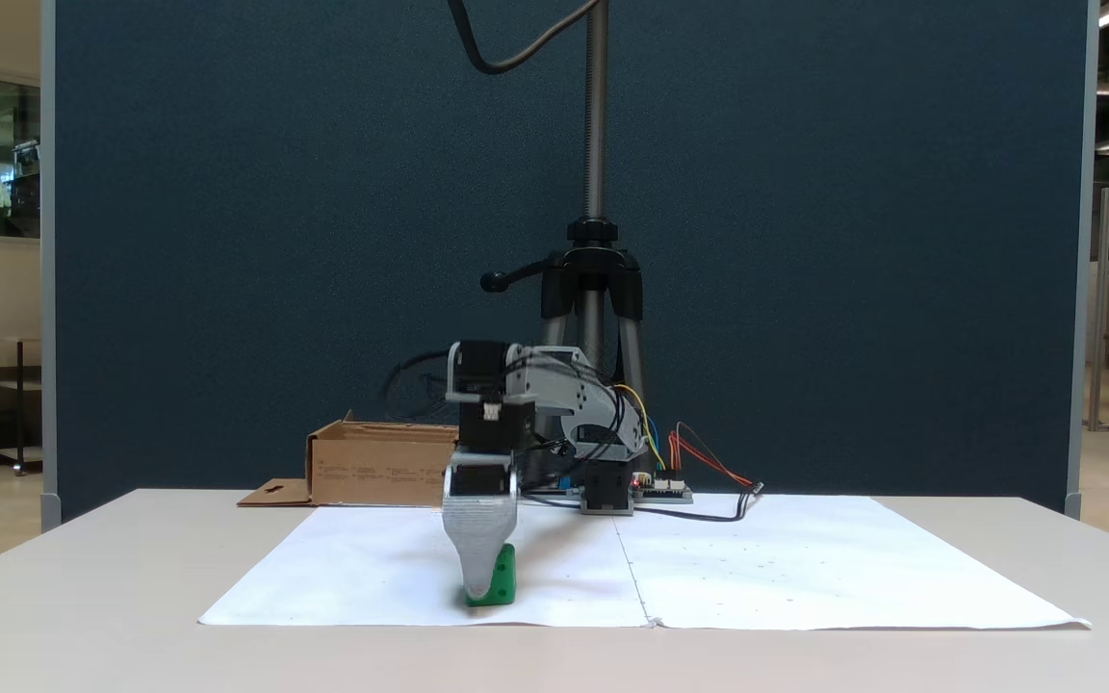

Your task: Grasp a green dice and put it in the bin.

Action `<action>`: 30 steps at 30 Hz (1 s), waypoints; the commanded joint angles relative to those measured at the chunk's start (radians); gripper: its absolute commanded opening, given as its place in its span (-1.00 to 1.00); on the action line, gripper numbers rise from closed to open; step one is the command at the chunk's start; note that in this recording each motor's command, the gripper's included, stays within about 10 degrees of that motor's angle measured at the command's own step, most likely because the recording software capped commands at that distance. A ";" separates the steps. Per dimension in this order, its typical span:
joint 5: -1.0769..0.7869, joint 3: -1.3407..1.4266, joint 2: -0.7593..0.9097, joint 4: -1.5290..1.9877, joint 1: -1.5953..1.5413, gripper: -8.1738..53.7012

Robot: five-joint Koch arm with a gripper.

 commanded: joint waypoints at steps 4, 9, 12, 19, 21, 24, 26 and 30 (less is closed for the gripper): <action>0.018 -0.054 0.026 -0.052 0.011 0.62; 0.026 -0.052 0.023 -0.052 0.012 0.63; 0.061 -0.052 0.023 -0.055 0.018 0.63; 0.061 -0.051 0.014 -0.054 0.025 0.63; 0.063 -0.048 0.012 -0.052 0.025 0.63; 0.063 -0.046 0.011 -0.048 0.025 0.63; 0.063 -0.044 0.011 -0.048 0.025 0.62; 0.063 -0.044 0.011 -0.044 0.025 0.61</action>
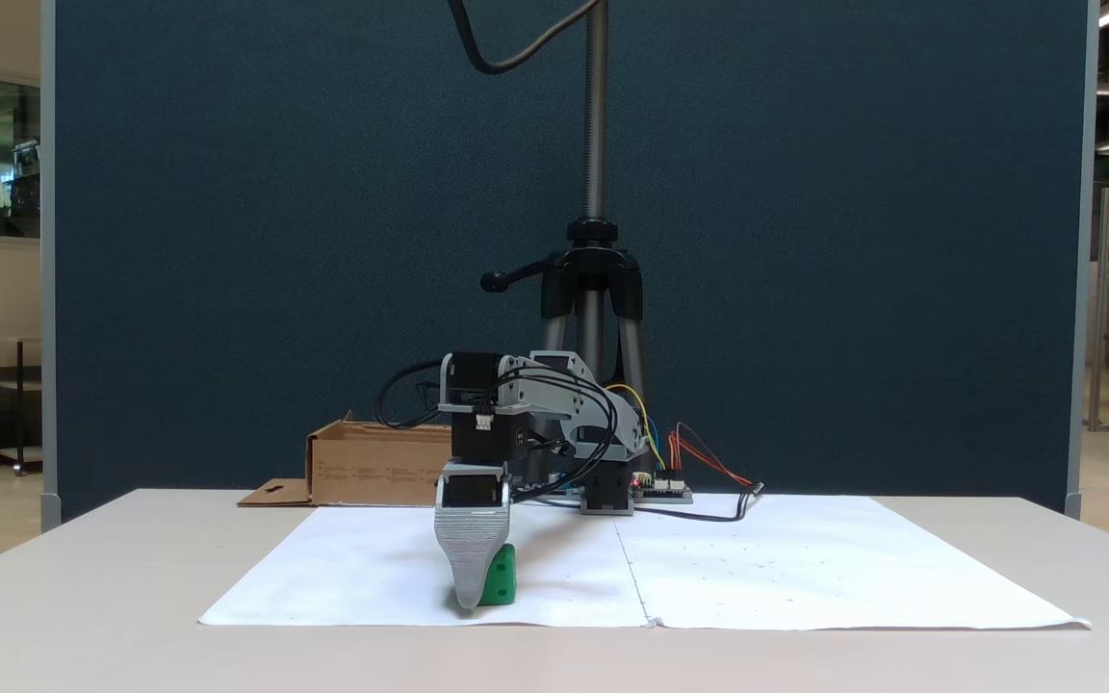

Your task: Grasp a green dice and put it in the bin.

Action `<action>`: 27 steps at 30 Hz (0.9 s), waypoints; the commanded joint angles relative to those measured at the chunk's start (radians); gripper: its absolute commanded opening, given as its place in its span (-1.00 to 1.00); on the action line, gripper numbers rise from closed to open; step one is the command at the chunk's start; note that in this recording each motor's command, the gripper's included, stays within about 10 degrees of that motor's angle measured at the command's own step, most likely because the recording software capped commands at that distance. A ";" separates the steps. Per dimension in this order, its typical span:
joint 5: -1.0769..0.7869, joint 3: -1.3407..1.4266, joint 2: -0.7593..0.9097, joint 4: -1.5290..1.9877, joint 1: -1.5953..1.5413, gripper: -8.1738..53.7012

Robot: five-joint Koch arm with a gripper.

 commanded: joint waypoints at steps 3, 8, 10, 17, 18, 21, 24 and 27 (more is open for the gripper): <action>0.061 -0.041 0.031 -0.021 0.008 0.61; 0.064 -0.040 0.031 -0.020 0.003 0.61; 0.064 -0.040 0.031 -0.020 0.002 0.61; 0.064 -0.040 0.031 -0.020 -0.009 0.61; 0.064 -0.040 0.031 -0.020 -0.011 0.61; 0.064 -0.040 0.031 -0.020 -0.011 0.61; 0.066 -0.040 0.031 -0.017 -0.008 0.55; 0.075 -0.040 0.031 -0.009 -0.006 0.30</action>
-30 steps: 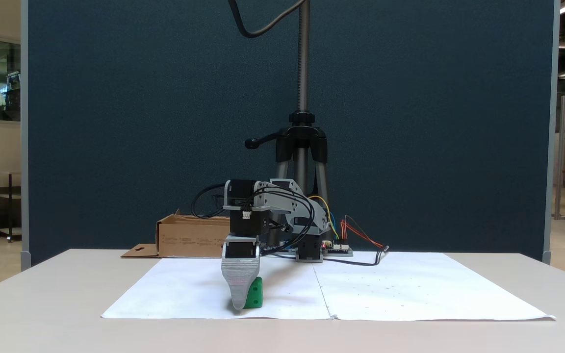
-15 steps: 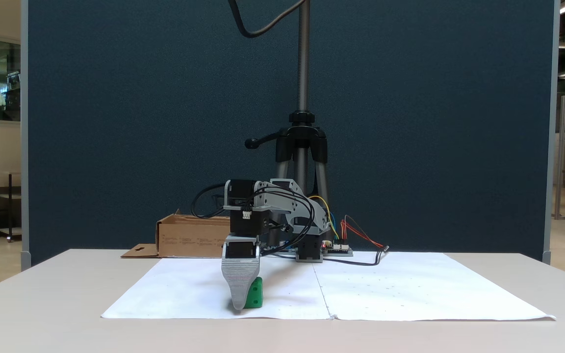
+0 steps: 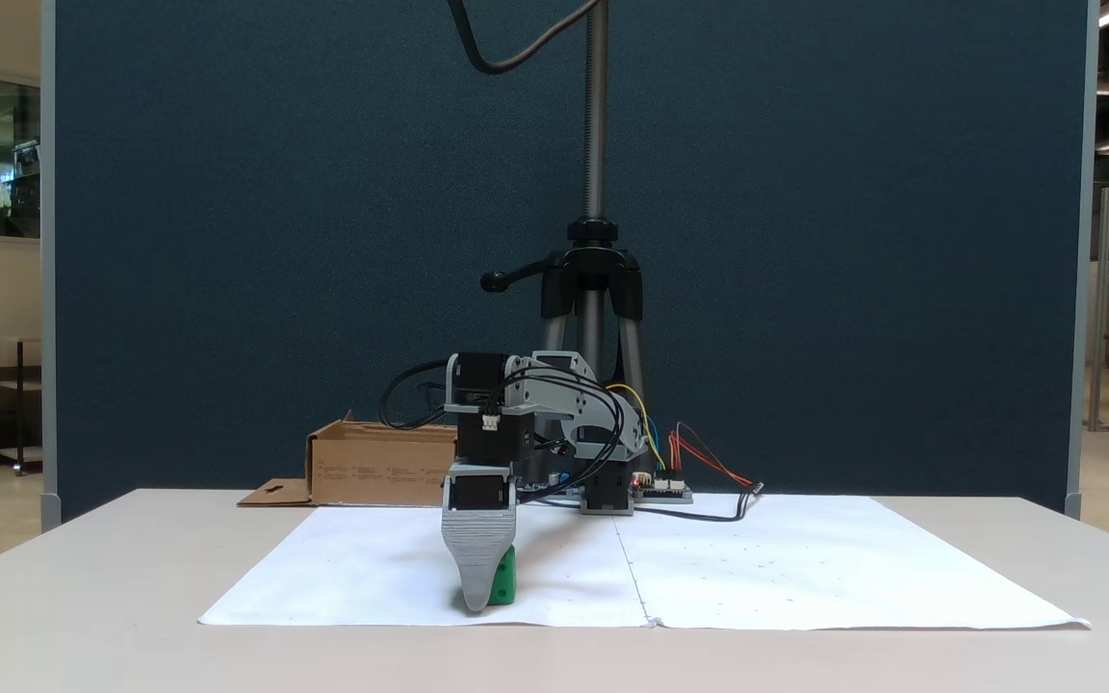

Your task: Grasp a green dice and put it in the bin.

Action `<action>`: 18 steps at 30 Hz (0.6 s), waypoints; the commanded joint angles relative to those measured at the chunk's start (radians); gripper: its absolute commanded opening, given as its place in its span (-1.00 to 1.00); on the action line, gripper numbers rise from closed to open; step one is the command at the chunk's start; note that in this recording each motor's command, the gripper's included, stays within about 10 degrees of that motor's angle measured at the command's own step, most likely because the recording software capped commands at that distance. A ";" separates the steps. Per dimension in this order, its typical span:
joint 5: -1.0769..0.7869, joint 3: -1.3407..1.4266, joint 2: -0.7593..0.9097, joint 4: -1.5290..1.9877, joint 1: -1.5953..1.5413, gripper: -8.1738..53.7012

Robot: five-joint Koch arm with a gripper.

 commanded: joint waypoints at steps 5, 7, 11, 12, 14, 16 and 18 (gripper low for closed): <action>0.095 -0.040 0.031 0.003 0.012 -0.21; 0.103 -0.040 0.031 0.003 0.017 -0.35; 0.129 -0.040 0.031 0.002 0.020 -0.35; 0.135 -0.040 0.031 0.002 0.020 -0.35; 0.147 -0.040 0.031 0.002 0.018 -0.35; 0.161 -0.040 0.034 0.000 0.020 -0.35; 0.184 -0.040 0.054 0.002 0.025 -0.35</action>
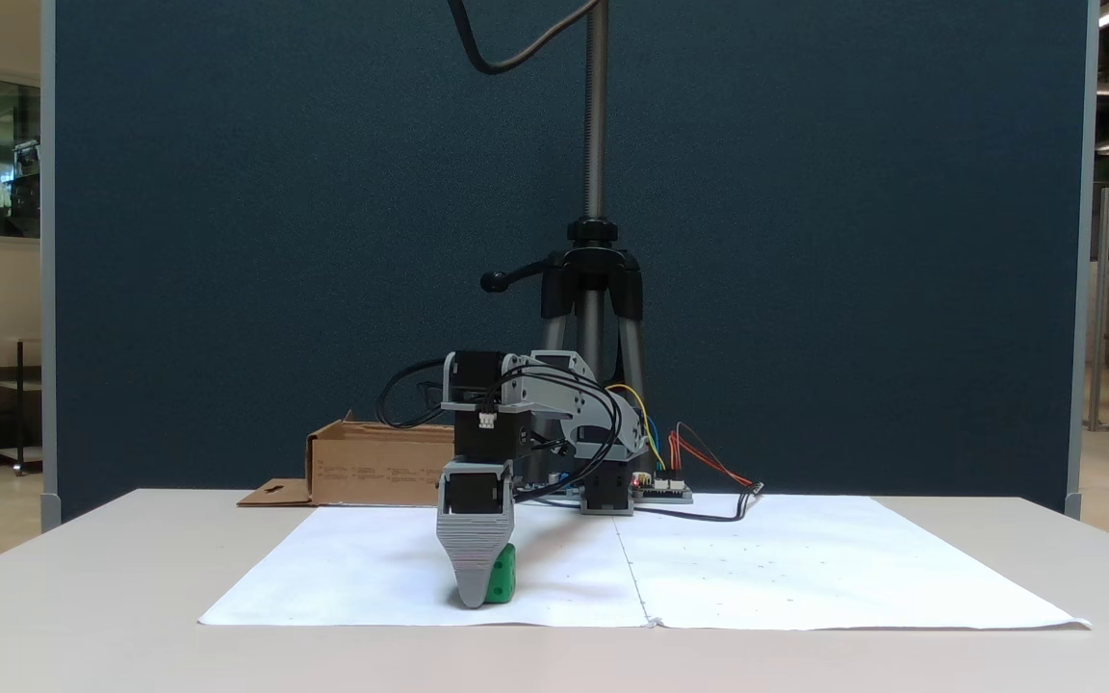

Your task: Grasp a green dice and put it in the bin.

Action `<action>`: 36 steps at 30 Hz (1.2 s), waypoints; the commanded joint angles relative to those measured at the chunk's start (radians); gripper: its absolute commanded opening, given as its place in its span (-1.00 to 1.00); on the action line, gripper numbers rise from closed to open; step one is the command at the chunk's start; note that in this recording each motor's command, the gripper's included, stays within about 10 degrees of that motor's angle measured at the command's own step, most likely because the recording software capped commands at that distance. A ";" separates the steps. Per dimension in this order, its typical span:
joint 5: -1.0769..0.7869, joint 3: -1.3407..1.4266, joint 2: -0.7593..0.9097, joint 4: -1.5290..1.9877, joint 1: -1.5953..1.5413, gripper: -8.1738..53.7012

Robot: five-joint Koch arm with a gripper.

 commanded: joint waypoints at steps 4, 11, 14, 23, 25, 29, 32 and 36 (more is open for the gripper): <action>0.121 -0.038 0.164 0.028 0.023 -0.35; 0.213 -0.037 0.439 0.196 0.034 -0.35; 0.221 -0.020 0.517 0.271 0.046 -0.35; 0.249 0.161 0.675 0.334 0.176 -0.35; 0.247 0.175 0.686 0.334 0.230 -0.35; 0.245 0.178 0.726 0.334 0.405 -0.35; 0.244 0.178 0.749 0.334 0.597 -0.35; 0.216 0.178 0.756 0.334 0.765 -0.35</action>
